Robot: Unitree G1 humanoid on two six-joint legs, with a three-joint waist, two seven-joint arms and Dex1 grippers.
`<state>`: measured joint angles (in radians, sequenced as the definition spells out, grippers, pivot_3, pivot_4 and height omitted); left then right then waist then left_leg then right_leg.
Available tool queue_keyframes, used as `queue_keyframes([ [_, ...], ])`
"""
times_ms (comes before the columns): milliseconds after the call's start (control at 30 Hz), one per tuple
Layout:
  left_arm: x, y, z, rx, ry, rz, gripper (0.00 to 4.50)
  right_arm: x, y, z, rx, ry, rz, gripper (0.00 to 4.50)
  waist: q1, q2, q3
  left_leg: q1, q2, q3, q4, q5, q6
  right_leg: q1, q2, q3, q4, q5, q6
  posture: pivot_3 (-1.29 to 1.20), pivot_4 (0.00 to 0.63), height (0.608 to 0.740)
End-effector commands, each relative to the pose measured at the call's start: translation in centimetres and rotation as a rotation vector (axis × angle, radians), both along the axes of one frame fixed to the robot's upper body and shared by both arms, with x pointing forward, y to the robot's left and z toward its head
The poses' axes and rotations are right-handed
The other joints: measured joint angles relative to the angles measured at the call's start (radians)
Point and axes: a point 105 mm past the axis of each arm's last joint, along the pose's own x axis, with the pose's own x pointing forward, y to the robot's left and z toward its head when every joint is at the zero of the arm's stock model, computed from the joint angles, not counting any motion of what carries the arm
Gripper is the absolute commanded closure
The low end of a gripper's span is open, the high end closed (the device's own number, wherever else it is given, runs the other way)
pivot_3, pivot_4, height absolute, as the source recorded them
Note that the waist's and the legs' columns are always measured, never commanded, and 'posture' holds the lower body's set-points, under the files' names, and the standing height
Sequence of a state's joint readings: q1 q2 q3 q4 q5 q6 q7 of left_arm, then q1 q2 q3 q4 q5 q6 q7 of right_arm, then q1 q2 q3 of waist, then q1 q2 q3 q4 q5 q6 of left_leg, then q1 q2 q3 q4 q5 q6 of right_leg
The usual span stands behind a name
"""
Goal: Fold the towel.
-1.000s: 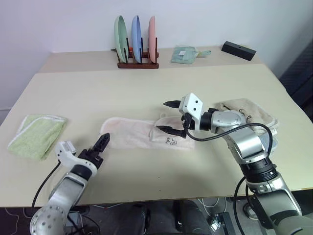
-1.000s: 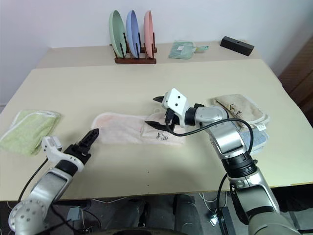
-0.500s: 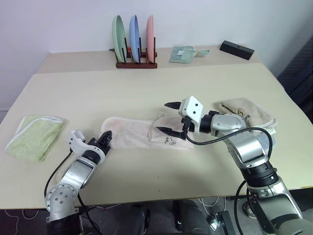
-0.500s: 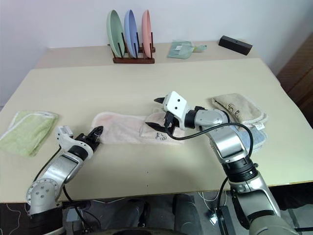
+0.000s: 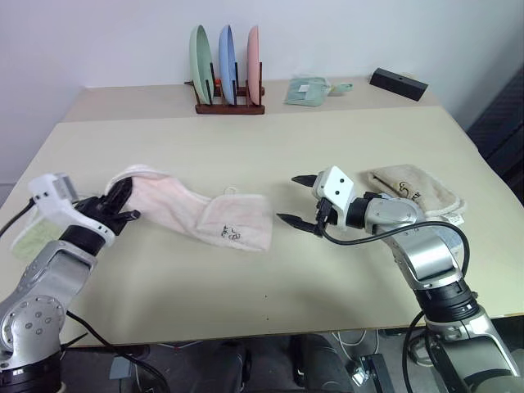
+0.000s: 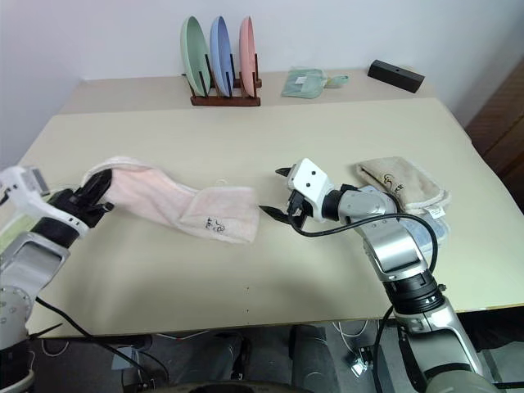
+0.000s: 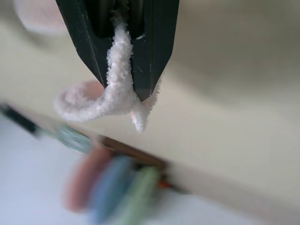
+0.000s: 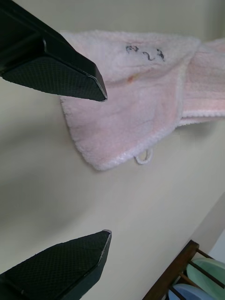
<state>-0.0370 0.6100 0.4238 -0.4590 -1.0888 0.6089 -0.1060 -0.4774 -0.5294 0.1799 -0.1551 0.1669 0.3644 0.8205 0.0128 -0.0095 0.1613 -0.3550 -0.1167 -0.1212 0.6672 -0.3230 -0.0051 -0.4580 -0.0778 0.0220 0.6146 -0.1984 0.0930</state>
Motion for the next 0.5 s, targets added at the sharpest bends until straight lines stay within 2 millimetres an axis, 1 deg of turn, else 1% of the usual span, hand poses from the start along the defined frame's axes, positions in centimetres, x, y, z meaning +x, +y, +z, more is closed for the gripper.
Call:
queue_keyframes([
  [33,0.0,-5.2,0.4,0.159,-0.030,-0.224,4.44,0.1,0.3,1.0,0.007,-0.050,0.011,0.00,-0.001,0.000,0.000,0.000,0.000,0.000,0.000,0.000,0.000,0.000,0.000,0.000,0.000,0.000,0.000,0.00,0.150,0.737],
  [67,-0.1,-7.8,0.1,0.234,-0.032,-0.332,4.44,0.0,0.4,0.8,0.006,-0.048,0.015,0.00,0.001,0.000,0.000,0.000,0.000,0.000,0.000,0.000,0.000,-0.001,0.000,0.000,0.000,0.000,0.000,0.00,0.150,0.737],
  [100,-0.4,-10.4,-0.9,0.306,0.004,-0.443,4.44,0.0,0.5,0.6,0.005,-0.046,0.016,0.00,0.005,0.000,0.000,-0.001,0.000,-0.001,0.000,0.000,0.000,0.000,0.000,0.000,0.000,0.000,0.000,0.00,0.150,0.737],
  [133,-0.6,-11.8,-1.7,0.351,0.031,-0.505,4.44,0.0,0.6,0.5,0.005,-0.046,0.017,0.00,0.003,0.000,0.000,-0.001,0.000,-0.002,0.001,0.000,0.000,0.001,0.000,-0.001,0.000,0.000,0.000,0.00,0.150,0.737],
  [200,-1.2,-13.6,-3.1,0.439,0.049,-0.578,4.44,0.1,0.6,0.5,0.003,-0.051,0.013,0.00,-0.005,0.000,0.000,0.000,-0.001,-0.001,0.000,0.000,0.000,0.001,-0.001,0.000,0.000,0.000,0.000,0.00,0.150,0.737],
  [233,-1.4,-14.4,-3.6,0.451,0.054,-0.609,4.44,0.2,0.6,0.5,0.004,-0.050,0.008,0.00,-0.011,0.000,0.000,0.000,-0.001,0.000,0.000,0.000,0.001,0.000,0.000,0.000,-0.001,0.000,0.000,0.00,0.150,0.737],
  [300,-1.6,-15.4,-4.2,0.448,0.064,-0.647,4.44,0.1,0.7,0.3,0.004,-0.048,0.003,0.00,-0.025,0.000,0.000,-0.001,0.000,0.003,-0.002,-0.001,0.001,-0.003,0.000,0.001,0.000,0.000,0.000,0.00,0.150,0.737],
  [333,-1.7,-15.6,-4.4,0.443,0.068,-0.657,4.44,0.1,0.7,0.3,0.002,-0.048,0.002,0.00,-0.027,0.000,0.000,-0.001,0.001,0.003,-0.002,0.000,0.001,-0.004,0.000,0.001,0.000,0.000,0.000,0.00,0.150,0.737],
  [367,-1.6,-15.8,-5.0,0.453,0.092,-0.660,4.44,0.0,0.7,0.2,0.002,-0.047,0.004,0.00,-0.027,0.000,0.000,-0.001,0.002,0.003,-0.003,0.000,0.001,-0.004,0.001,0.001,0.000,0.000,0.000,0.00,0.150,0.737],
  [433,-1.4,-15.8,-5.9,0.473,0.124,-0.652,4.44,-0.2,0.8,0.1,0.003,-0.045,0.003,0.00,-0.023,0.000,0.000,0.000,0.002,0.003,-0.002,0.000,0.000,-0.003,0.001,0.001,0.000,0.000,0.000,0.00,0.150,0.737],
  [500,-1.0,-15.5,-6.2,0.472,0.149,-0.636,4.44,-0.3,0.8,0.0,0.002,-0.043,0.002,0.00,-0.022,0.000,0.000,0.000,0.002,0.003,-0.002,0.000,0.000,-0.002,0.001,0.001,0.000,0.001,0.000,0.00,0.150,0.737],
])
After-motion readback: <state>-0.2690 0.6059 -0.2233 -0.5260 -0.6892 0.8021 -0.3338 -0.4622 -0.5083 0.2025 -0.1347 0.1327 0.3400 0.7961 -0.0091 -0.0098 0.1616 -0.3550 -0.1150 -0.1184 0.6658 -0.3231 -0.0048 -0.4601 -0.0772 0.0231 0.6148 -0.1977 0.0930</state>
